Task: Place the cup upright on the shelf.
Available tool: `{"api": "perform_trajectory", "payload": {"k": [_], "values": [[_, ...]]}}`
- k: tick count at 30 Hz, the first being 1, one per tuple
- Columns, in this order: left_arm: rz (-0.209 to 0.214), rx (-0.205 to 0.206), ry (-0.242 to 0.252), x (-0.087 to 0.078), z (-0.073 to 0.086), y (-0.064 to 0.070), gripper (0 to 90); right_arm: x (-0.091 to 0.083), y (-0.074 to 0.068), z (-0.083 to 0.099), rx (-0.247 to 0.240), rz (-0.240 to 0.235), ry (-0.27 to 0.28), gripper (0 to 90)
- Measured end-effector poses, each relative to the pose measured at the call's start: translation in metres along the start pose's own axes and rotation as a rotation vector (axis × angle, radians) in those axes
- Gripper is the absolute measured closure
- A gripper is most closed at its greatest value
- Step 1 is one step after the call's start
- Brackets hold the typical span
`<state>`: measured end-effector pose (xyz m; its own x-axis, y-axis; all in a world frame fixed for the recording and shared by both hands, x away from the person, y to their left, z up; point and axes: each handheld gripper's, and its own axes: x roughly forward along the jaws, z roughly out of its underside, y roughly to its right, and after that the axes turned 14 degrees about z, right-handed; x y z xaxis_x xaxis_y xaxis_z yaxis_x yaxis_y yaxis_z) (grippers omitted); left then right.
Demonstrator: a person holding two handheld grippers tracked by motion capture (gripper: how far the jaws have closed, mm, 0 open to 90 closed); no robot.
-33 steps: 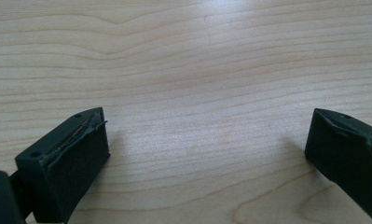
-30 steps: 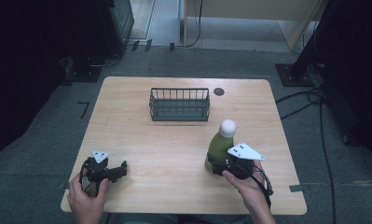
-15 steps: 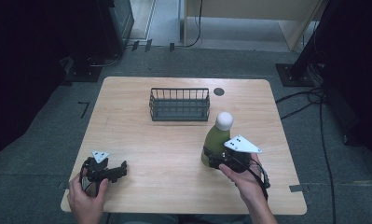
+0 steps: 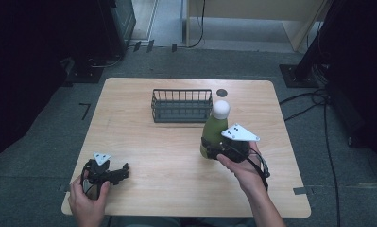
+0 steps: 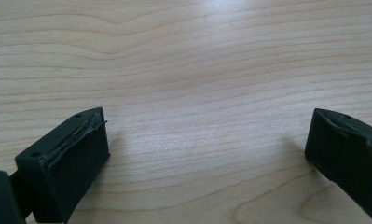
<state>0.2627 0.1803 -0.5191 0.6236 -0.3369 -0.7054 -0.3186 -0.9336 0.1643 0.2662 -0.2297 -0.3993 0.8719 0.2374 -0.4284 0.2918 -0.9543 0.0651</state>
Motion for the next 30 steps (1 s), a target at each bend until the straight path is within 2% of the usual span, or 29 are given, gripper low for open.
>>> {"api": "perform_trajectory", "payload": {"k": [18,27,30], "values": [[0.0,0.0,-0.002,0.0,0.0,0.0,0.0,0.019,0.0,-0.049,-0.01,0.002,0.041,20.8],[0.001,0.0,-0.003,0.0,0.0,0.0,0.0,0.034,0.002,-0.069,-0.018,0.009,0.049,20.8],[0.0,0.0,-0.002,0.0,0.0,0.0,0.0,0.043,0.005,-0.079,-0.019,0.015,0.044,20.8]]}}
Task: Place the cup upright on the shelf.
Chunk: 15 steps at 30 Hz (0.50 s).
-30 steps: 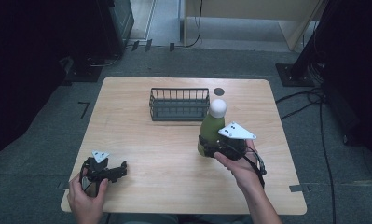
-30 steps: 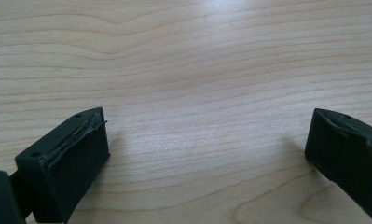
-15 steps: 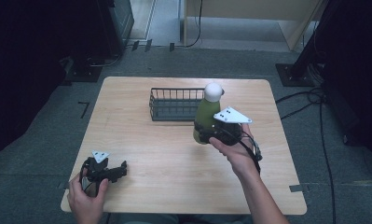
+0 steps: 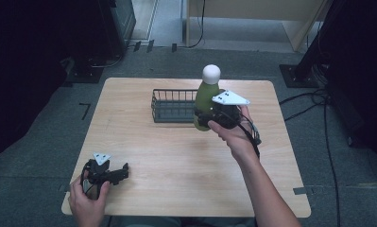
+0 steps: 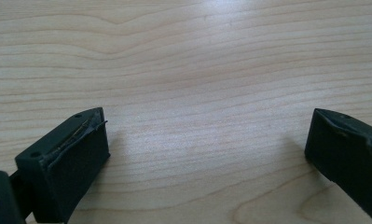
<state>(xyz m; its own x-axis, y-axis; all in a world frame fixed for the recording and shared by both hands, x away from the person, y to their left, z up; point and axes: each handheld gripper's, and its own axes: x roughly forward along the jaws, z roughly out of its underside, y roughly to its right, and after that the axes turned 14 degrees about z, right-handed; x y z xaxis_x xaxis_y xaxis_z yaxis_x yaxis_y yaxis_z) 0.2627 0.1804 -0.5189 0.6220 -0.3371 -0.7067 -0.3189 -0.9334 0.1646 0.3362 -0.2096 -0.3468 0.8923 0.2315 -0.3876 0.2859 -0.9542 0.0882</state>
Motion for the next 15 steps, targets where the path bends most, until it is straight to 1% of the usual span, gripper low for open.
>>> {"api": "perform_trajectory", "payload": {"k": [4,5,9,14,15], "values": [[0.0,-0.001,0.0,0.0,0.0,0.0,0.0,0.007,0.003,-0.005,0.004,0.003,0.002,20.8],[0.0,-0.001,0.001,0.0,0.0,0.0,0.0,0.012,0.004,-0.009,0.01,0.016,0.007,20.8],[0.0,0.0,-0.001,0.0,0.0,0.0,0.0,0.022,0.004,-0.017,0.002,0.037,0.02,20.8],[0.0,0.0,0.0,0.0,0.0,0.0,0.0,0.037,0.004,-0.025,-0.007,0.058,0.014,20.8],[0.0,-0.001,0.001,0.0,0.0,0.0,0.0,0.037,0.004,-0.025,-0.007,0.058,0.014,20.8]]}}
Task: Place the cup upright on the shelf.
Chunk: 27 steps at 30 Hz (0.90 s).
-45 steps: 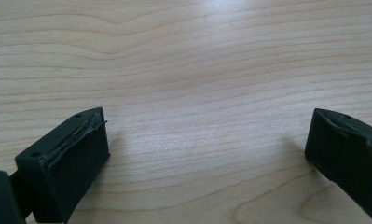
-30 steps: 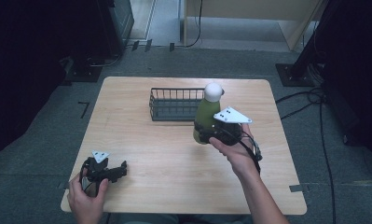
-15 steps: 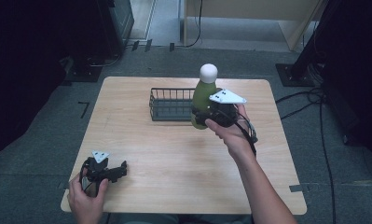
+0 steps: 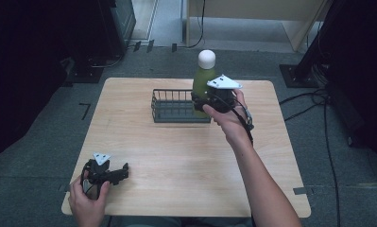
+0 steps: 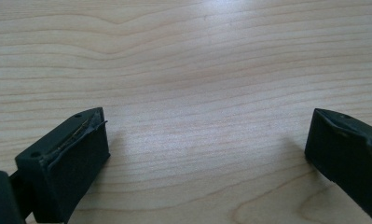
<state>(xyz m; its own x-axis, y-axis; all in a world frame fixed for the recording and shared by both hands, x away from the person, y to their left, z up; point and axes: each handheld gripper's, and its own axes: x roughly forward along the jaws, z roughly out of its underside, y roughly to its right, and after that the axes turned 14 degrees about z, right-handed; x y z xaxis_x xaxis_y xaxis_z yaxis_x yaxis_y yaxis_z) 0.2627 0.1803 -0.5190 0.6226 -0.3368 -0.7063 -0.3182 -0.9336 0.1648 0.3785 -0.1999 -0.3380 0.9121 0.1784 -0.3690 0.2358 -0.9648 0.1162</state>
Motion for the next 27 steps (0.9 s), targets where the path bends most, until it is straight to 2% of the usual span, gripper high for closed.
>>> {"api": "perform_trajectory", "payload": {"k": [2,4,19,27], "values": [[0.0,0.0,0.0,0.0,0.0,0.0,0.0,0.01,-0.001,-0.003,-0.017,0.026,0.002,20.8],[0.0,0.0,-0.001,0.0,0.0,0.0,0.0,0.012,-0.001,-0.004,-0.02,0.031,0.001,20.8],[0.001,0.002,-0.003,0.0,0.0,0.0,0.0,0.055,0.004,-0.012,0.037,0.082,-0.023,20.7],[0.0,0.002,-0.002,0.0,0.0,0.0,0.0,0.072,0.0,-0.005,0.04,0.099,-0.039,20.7]]}}
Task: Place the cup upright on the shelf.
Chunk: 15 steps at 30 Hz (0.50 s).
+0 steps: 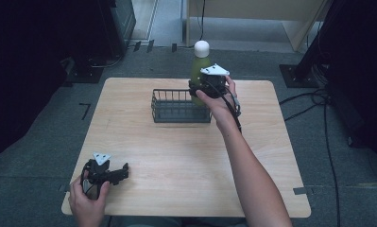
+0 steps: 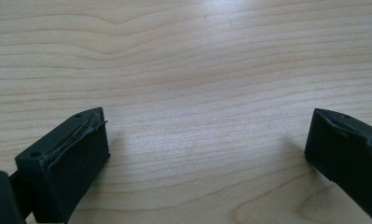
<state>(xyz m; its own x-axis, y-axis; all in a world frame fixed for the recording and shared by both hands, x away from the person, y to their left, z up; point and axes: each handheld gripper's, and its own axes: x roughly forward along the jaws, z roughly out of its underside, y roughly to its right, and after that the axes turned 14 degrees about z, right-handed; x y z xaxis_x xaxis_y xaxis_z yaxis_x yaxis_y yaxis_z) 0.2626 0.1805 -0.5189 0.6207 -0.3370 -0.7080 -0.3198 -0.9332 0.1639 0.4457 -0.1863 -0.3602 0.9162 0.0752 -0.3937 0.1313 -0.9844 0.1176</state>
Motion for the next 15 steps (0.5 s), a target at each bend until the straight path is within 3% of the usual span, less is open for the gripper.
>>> {"api": "perform_trajectory", "payload": {"k": [7,15], "values": [[0.0,0.0,0.001,0.0,0.0,0.0,0.0,0.012,-0.004,0.012,0.013,-0.017,-0.026,20.7],[0.0,0.0,0.0,0.0,0.0,0.0,0.0,0.022,-0.006,0.027,0.003,-0.002,-0.056,20.7]]}}
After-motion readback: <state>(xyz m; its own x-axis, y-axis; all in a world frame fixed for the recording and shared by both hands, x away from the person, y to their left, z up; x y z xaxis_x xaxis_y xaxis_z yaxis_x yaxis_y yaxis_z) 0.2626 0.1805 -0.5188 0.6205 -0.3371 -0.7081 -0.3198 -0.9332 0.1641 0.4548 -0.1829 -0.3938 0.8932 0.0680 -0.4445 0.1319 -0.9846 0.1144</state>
